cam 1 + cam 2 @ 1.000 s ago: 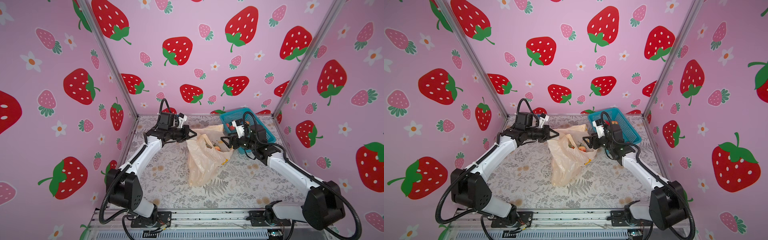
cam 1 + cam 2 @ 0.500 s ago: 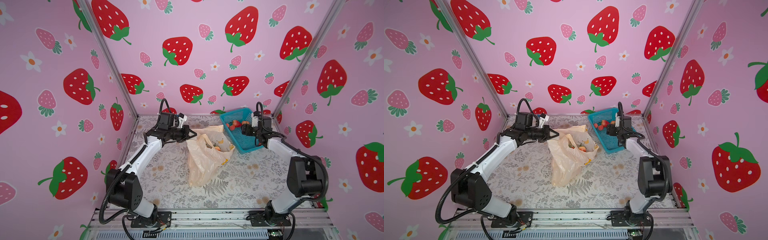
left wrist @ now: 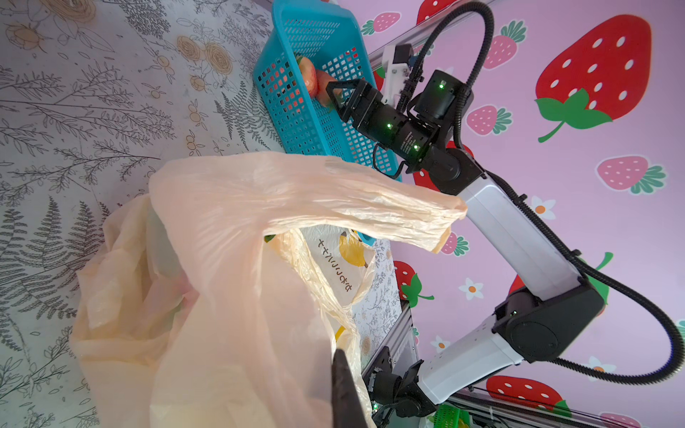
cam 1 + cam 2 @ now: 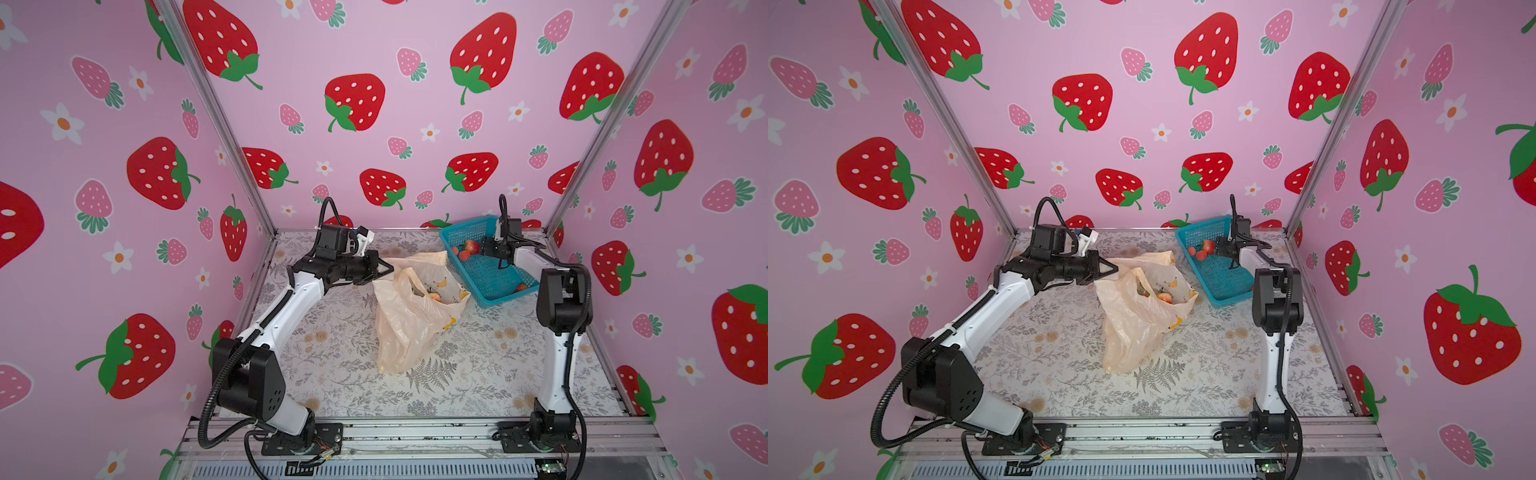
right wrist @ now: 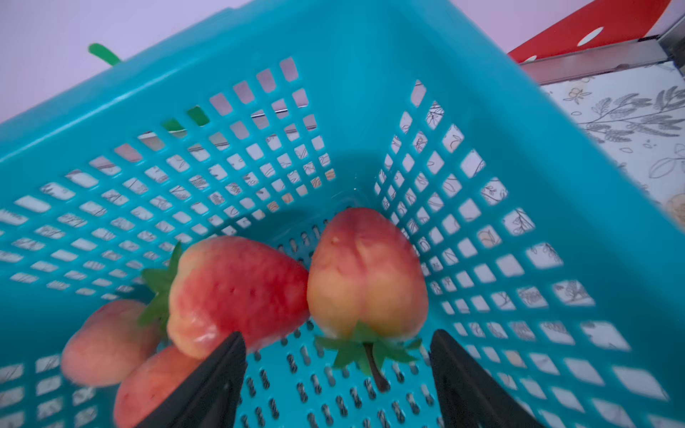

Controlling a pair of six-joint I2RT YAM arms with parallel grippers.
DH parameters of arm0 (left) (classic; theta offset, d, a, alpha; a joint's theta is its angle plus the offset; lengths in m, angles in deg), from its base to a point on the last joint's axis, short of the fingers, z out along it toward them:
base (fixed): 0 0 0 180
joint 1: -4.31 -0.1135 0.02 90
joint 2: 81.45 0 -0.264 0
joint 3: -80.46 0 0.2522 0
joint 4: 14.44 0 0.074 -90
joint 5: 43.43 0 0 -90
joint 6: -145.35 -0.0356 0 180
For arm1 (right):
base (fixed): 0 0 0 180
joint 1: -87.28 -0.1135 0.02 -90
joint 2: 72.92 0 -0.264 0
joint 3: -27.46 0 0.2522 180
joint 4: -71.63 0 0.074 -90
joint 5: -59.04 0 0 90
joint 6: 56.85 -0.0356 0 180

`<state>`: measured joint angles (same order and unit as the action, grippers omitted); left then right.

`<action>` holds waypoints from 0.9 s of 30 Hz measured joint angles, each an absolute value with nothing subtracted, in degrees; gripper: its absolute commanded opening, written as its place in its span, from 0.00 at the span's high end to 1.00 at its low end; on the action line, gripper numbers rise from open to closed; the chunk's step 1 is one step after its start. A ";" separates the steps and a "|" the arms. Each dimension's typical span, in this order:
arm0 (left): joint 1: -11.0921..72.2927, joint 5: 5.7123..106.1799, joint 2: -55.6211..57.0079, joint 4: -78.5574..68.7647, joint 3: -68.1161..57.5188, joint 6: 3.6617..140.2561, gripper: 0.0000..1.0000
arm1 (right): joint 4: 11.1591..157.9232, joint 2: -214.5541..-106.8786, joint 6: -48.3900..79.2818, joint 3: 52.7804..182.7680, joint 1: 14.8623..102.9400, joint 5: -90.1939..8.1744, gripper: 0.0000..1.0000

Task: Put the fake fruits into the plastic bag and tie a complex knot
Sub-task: 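Lower the right gripper into the teal basket and grasp a red peach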

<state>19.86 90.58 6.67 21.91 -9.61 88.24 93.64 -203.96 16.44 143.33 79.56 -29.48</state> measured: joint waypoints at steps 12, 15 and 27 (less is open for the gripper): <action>19.86 90.67 6.67 21.89 -9.61 88.43 1.00 | 99.67 -212.33 16.94 155.22 79.78 -27.08 0.29; 19.86 90.67 6.67 21.89 -9.61 88.43 1.00 | 100.31 -213.77 17.03 156.64 79.89 -27.21 0.33; 19.86 90.65 6.69 21.87 -9.61 88.45 1.00 | 100.96 -212.94 17.97 155.94 80.43 -29.50 0.46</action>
<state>19.86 90.65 6.69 21.87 -9.61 88.45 100.96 -212.94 17.97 155.94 80.43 -29.50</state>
